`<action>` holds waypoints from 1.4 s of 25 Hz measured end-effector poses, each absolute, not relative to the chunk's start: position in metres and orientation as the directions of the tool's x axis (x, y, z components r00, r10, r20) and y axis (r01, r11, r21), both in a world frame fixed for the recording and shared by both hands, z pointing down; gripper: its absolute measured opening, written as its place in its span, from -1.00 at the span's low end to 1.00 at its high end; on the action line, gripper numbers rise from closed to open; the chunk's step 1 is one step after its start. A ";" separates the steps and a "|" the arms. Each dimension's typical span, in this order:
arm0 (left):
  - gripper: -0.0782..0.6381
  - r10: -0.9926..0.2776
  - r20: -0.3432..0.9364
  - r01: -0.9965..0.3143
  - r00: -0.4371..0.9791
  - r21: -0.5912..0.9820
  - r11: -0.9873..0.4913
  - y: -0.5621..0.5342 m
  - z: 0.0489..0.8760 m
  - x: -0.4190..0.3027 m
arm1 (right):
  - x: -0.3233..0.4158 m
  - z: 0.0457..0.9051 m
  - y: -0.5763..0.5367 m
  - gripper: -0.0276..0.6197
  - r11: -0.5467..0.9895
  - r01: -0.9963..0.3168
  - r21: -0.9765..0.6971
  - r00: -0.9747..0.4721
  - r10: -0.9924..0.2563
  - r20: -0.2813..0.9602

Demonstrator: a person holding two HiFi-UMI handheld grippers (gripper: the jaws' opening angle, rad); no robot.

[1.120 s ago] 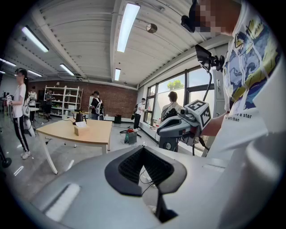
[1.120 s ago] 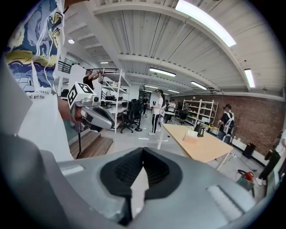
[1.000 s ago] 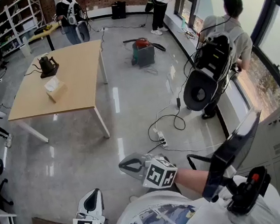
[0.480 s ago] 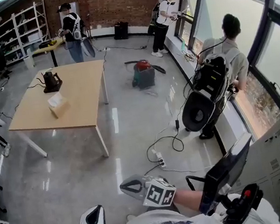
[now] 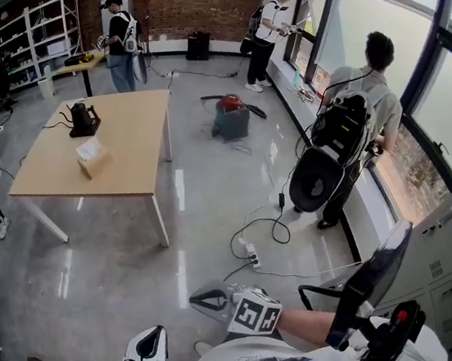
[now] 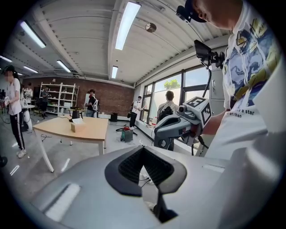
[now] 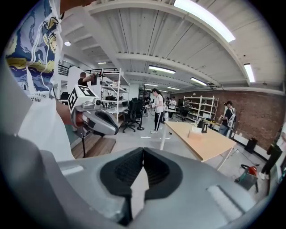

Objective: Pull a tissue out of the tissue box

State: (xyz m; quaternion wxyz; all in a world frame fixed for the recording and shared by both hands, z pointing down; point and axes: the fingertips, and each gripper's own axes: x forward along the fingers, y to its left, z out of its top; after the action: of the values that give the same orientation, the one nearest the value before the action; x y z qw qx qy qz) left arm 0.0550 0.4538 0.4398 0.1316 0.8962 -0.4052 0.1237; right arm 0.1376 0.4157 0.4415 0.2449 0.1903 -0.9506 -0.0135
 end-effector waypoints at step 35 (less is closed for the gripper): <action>-0.77 -0.802 0.367 -0.872 0.471 0.055 -0.487 0.198 0.438 -0.024 | 0.058 0.457 0.163 -0.91 0.978 -0.200 0.063 -0.895 -0.208 0.396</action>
State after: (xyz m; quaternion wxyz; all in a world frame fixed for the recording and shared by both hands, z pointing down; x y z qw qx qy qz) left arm -0.0236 0.1984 0.4381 0.1181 0.8495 -0.4926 0.1474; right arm 0.0580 0.1635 0.4568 0.2044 0.1046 -0.9732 -0.0102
